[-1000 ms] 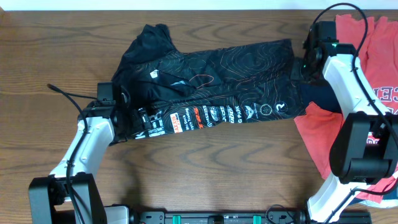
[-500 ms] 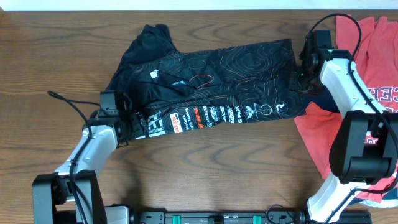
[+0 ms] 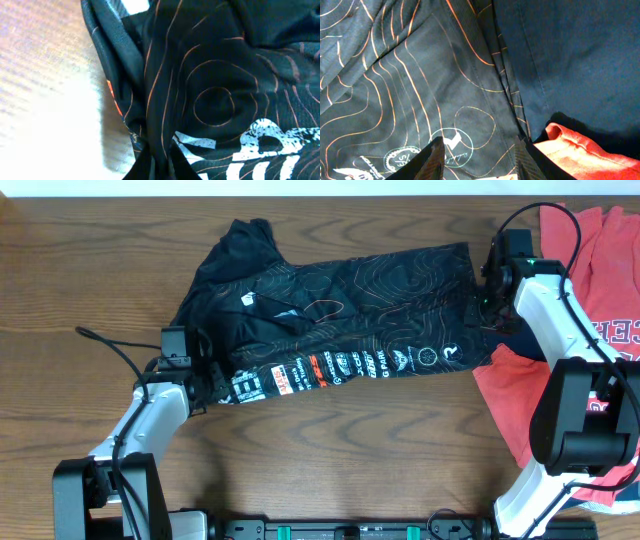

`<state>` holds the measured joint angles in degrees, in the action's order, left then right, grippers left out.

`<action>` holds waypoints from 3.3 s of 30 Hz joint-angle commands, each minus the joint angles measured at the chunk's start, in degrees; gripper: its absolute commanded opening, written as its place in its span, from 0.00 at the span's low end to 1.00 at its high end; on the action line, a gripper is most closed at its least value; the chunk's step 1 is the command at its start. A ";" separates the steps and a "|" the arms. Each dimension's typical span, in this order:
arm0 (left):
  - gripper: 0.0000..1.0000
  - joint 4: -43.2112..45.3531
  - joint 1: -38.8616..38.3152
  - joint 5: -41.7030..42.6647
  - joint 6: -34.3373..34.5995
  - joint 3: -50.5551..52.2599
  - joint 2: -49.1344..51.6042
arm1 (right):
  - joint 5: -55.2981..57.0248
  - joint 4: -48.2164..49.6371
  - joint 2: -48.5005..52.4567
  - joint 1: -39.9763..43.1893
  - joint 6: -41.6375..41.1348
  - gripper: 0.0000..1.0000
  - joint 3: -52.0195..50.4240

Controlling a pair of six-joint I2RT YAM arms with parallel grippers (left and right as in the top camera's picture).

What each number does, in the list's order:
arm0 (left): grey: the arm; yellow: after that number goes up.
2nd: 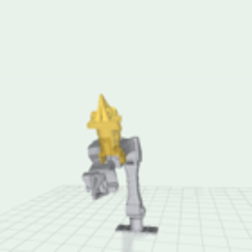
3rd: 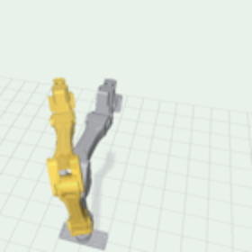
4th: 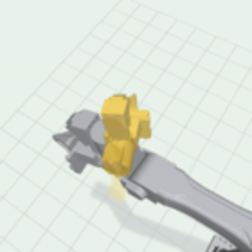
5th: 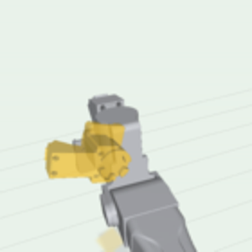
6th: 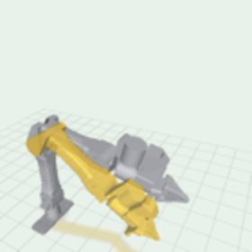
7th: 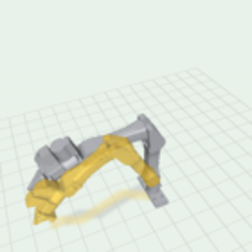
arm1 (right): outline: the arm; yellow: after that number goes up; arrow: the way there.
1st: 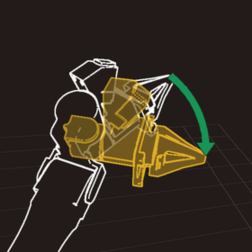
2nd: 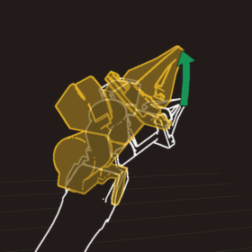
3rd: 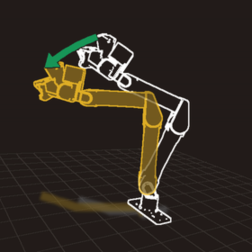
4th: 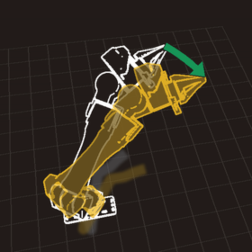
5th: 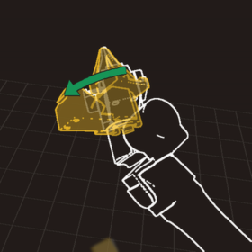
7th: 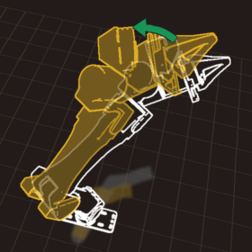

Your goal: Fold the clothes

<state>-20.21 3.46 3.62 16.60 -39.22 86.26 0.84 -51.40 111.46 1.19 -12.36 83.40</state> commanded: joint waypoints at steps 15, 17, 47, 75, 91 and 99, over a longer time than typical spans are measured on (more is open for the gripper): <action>0.08 -10.60 16.35 -2.58 -0.02 -1.20 -6.14 | -12.26 -7.80 -0.72 -1.73 6.69 0.45 -0.66; 0.08 -10.58 16.35 -2.64 -0.02 -1.20 -6.54 | -13.94 -9.73 -0.72 -2.89 7.37 0.52 -0.66; 0.08 -10.82 16.35 -2.60 0.00 -1.18 -6.54 | -4.20 -1.90 -0.72 -10.38 -4.35 0.01 -16.15; 0.68 -21.62 17.35 -1.42 -1.97 -5.27 -10.75 | 4.70 -20.63 -4.76 -10.25 -15.69 0.27 -15.50; 0.98 -17.64 10.34 5.01 -11.61 -30.53 -2.21 | 4.59 -15.17 -16.17 -9.46 -8.74 0.86 -6.58; 0.98 -12.37 6.40 9.42 -19.12 -49.48 20.22 | 2.21 -15.72 -16.33 -9.46 -8.13 0.87 -6.51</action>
<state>-33.30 10.46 9.89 2.28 -83.55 100.29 3.75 -66.85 95.72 -8.19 -21.58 76.03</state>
